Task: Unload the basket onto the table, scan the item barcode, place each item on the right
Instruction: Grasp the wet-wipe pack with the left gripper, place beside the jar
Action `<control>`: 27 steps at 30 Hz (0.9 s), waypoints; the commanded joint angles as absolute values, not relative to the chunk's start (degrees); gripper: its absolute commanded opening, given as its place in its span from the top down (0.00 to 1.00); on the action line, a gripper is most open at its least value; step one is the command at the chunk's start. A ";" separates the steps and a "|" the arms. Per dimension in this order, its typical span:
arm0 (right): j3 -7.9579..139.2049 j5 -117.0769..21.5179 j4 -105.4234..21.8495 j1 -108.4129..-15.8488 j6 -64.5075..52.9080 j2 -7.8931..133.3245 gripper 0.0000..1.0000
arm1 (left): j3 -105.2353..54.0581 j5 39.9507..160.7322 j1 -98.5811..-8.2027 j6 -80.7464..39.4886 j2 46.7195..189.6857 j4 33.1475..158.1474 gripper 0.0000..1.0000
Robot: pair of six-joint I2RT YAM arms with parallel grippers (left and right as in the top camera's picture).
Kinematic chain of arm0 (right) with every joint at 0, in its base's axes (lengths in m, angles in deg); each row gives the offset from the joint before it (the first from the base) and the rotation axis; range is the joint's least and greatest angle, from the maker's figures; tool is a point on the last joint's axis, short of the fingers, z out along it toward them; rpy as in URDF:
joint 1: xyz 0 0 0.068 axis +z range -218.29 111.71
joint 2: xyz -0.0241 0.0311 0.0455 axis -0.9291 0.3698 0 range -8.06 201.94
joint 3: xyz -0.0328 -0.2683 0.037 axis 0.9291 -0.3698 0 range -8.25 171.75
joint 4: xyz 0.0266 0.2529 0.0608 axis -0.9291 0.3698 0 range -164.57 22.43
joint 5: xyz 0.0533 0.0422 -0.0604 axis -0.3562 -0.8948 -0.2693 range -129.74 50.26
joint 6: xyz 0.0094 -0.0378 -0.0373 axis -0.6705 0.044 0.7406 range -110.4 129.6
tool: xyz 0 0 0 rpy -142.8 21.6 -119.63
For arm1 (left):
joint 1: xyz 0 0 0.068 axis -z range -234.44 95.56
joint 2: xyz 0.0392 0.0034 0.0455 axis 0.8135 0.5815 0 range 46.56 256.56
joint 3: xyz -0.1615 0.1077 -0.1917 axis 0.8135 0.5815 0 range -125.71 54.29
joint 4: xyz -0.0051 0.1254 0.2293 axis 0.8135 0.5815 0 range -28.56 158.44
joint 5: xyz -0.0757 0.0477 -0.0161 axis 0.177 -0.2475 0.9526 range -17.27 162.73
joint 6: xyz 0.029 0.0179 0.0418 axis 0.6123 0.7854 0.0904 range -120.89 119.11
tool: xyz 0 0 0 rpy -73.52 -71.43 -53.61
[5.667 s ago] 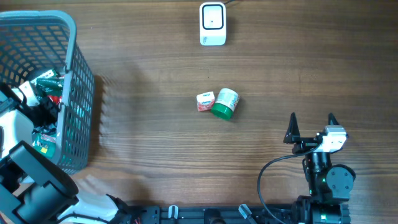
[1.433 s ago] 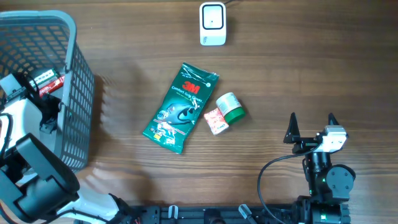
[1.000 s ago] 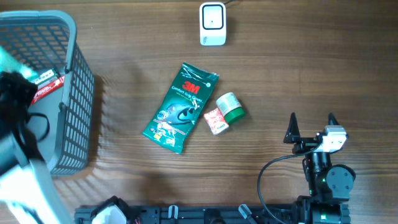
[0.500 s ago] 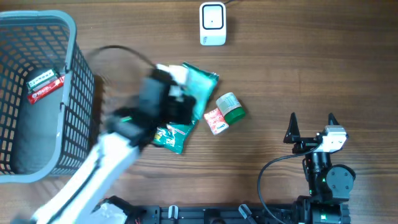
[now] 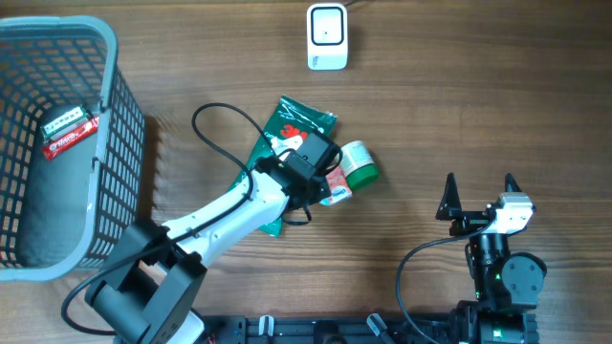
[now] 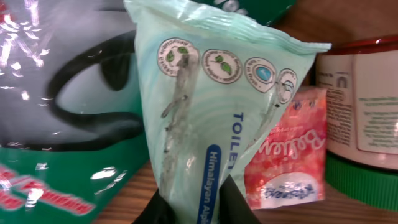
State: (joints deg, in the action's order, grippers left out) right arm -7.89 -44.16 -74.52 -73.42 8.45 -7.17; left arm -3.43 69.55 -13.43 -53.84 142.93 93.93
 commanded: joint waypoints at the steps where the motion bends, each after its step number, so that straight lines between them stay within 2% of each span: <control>1: -7.94 -43.62 -74.65 -73.33 9.48 -7.63 0.00 | -3.69 70.11 -10.69 -57.03 143.55 91.16 0.25; 2: -7.94 -43.62 -74.65 -73.33 9.43 -7.63 0.00 | -3.69 70.11 -10.26 -57.03 143.41 91.29 0.00; 8: -7.94 -43.62 -74.65 -73.33 9.43 -7.63 0.00 | -9.13 66.42 -13.36 -50.52 132.40 99.09 0.00; 11: -7.94 -43.59 -74.63 -73.33 9.46 -7.63 0.00 | -12.71 62.97 -17.01 -43.02 123.83 99.46 0.00; 16: -7.94 -43.62 -74.65 -73.33 9.43 -7.63 0.00 | -15.40 47.40 -27.00 -36.86 110.41 99.37 0.00; 19: -7.94 -43.59 -74.65 -73.33 9.43 -7.63 0.00 | -16.10 42.18 -36.18 -36.55 102.72 98.50 0.00; 23: -7.94 -43.59 -74.65 -73.33 9.46 -7.63 0.00 | -16.12 42.18 -51.76 -35.59 93.78 96.14 0.00; 27: -7.94 -43.62 -74.65 -73.33 9.46 -7.63 0.00 | -16.12 42.77 -68.75 -35.61 93.19 96.16 0.00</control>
